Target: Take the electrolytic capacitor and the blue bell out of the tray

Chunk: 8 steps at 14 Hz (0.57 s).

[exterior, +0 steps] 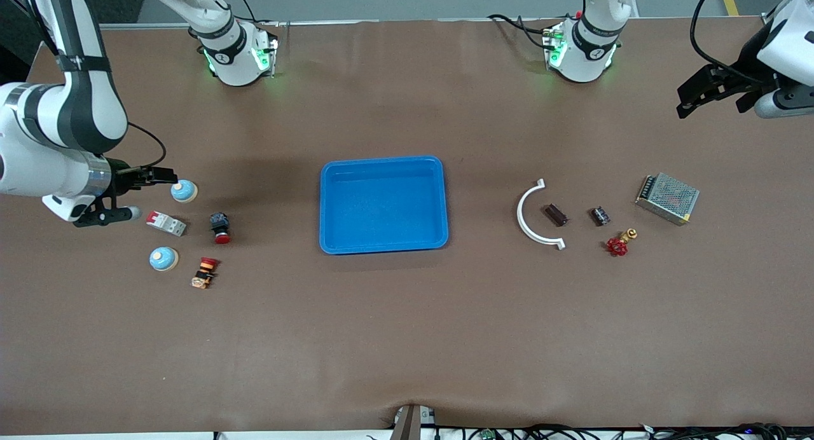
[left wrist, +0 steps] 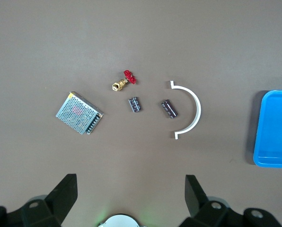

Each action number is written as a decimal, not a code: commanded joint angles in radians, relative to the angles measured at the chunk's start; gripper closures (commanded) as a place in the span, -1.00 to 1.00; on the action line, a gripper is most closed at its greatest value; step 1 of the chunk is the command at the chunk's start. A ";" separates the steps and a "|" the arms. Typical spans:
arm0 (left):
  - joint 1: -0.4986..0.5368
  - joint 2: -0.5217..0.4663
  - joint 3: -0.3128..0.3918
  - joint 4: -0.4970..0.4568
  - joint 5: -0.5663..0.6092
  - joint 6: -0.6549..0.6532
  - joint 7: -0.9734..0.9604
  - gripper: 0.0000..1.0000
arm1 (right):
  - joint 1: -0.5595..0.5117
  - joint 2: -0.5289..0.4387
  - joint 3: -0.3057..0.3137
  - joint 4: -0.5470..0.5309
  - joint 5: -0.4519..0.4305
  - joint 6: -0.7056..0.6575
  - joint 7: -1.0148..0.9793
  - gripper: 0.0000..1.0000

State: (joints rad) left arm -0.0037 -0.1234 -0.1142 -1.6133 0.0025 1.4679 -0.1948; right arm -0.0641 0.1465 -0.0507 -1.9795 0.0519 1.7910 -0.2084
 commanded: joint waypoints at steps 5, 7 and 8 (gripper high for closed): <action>-0.001 -0.022 0.001 -0.017 -0.002 0.006 0.021 -1.00 | 0.067 0.022 -0.003 0.145 -0.064 -0.006 0.081 -1.00; -0.001 -0.021 0.001 -0.017 -0.002 0.006 0.023 -1.00 | 0.063 0.005 -0.005 0.169 -0.063 -0.007 0.139 -1.00; -0.001 -0.021 0.001 -0.020 -0.002 0.006 0.021 -1.00 | 0.055 0.007 -0.003 0.197 -0.063 -0.022 0.141 -1.00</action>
State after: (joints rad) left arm -0.0041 -0.1235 -0.1158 -1.6135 0.0025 1.4679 -0.1948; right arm -0.0021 0.1513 -0.0507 -1.8350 0.0110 1.7936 -0.0998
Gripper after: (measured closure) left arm 0.000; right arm 0.000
